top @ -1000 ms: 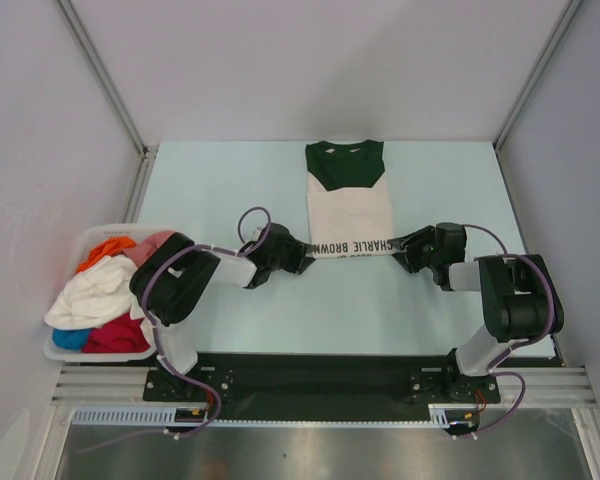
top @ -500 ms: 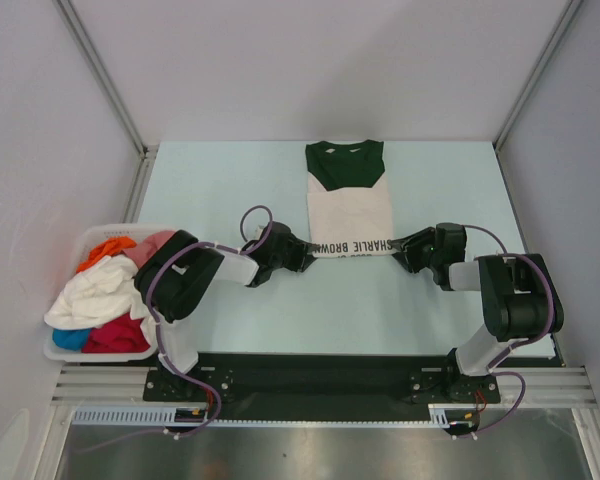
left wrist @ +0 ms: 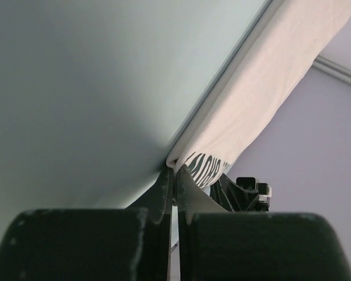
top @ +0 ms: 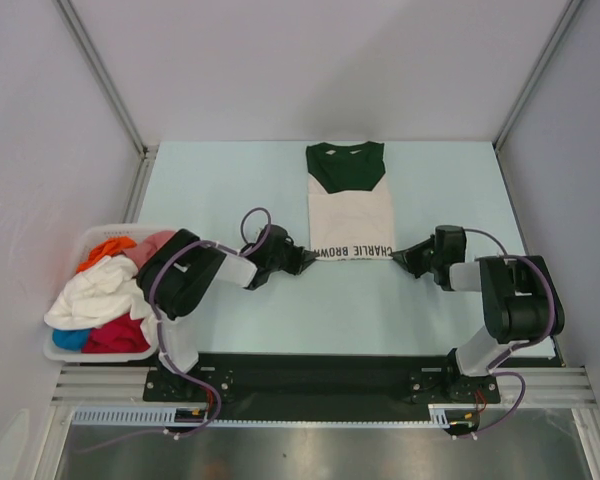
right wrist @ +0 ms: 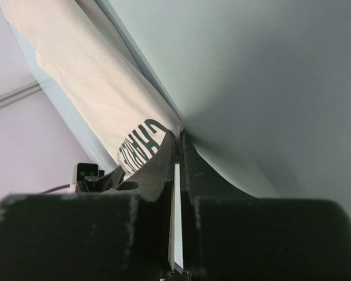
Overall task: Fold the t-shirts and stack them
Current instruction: Fold the tshirt
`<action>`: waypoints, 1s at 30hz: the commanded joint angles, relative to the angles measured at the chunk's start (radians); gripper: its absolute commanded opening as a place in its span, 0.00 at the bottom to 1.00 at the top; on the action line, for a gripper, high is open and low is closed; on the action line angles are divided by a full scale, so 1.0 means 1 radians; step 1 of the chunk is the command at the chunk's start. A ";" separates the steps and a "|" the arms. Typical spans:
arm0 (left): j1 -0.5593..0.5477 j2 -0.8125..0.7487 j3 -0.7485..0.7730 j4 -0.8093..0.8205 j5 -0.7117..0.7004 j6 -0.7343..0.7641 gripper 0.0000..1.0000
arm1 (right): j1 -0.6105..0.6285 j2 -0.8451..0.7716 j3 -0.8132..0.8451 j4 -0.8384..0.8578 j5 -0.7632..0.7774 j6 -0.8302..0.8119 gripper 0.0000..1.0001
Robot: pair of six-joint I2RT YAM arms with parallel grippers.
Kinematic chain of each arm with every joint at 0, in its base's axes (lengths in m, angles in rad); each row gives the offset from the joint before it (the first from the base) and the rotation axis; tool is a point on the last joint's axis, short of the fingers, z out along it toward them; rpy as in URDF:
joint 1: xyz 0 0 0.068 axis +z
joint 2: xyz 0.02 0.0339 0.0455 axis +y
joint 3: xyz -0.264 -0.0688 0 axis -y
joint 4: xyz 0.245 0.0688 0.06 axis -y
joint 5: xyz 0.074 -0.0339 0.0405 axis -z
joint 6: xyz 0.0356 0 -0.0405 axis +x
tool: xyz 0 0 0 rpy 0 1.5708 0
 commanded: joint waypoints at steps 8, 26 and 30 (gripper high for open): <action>-0.021 -0.259 -0.256 -0.101 0.074 0.060 0.00 | 0.053 -0.377 -0.134 -0.487 0.042 -0.056 0.00; -0.174 -0.977 -0.479 -0.568 -0.001 -0.035 0.00 | 0.329 -1.250 -0.097 -1.313 0.221 0.093 0.00; -0.191 -1.043 -0.429 -0.657 0.019 -0.020 0.00 | 0.332 -1.275 -0.053 -1.370 0.220 0.092 0.00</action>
